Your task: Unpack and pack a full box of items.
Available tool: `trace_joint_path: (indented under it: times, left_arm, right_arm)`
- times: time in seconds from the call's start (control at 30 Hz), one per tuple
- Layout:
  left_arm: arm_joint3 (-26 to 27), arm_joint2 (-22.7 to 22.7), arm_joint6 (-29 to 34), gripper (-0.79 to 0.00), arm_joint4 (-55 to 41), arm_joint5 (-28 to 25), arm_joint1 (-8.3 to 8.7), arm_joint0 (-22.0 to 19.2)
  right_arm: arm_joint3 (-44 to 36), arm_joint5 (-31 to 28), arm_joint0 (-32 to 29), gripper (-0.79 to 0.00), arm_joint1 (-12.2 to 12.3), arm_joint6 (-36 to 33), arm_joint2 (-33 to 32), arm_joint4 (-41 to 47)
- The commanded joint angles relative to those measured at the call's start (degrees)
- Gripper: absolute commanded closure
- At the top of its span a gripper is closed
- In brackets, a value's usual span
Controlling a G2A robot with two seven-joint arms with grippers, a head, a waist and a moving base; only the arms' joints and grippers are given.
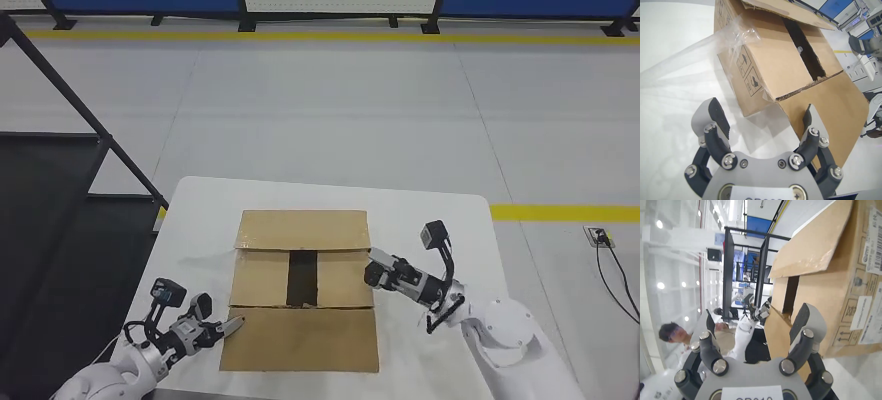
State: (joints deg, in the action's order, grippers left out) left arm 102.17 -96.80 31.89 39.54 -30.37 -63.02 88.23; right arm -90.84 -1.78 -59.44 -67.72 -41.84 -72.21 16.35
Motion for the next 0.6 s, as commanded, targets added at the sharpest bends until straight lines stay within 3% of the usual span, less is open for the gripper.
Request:
trace_joint_path:
  times: [0.0,0.27,0.57]
  left_arm:
    - [-0.1,0.34,-1.21,-0.785,1.43,0.41,0.01,0.23]
    - [-0.6,1.12,-3.35,-0.785,2.18,1.56,0.1,0.64]
    - [-0.51,1.68,-4.32,-0.785,2.07,2.23,0.27,0.92]
  right_arm:
    - [3.14,1.72,2.79,-0.785,-0.38,0.48,1.38,0.89]
    - [10.46,3.87,9.19,-0.785,-1.61,1.31,5.8,1.26]
    - [13.6,1.54,14.88,-0.785,-3.74,11.4,9.63,2.3]
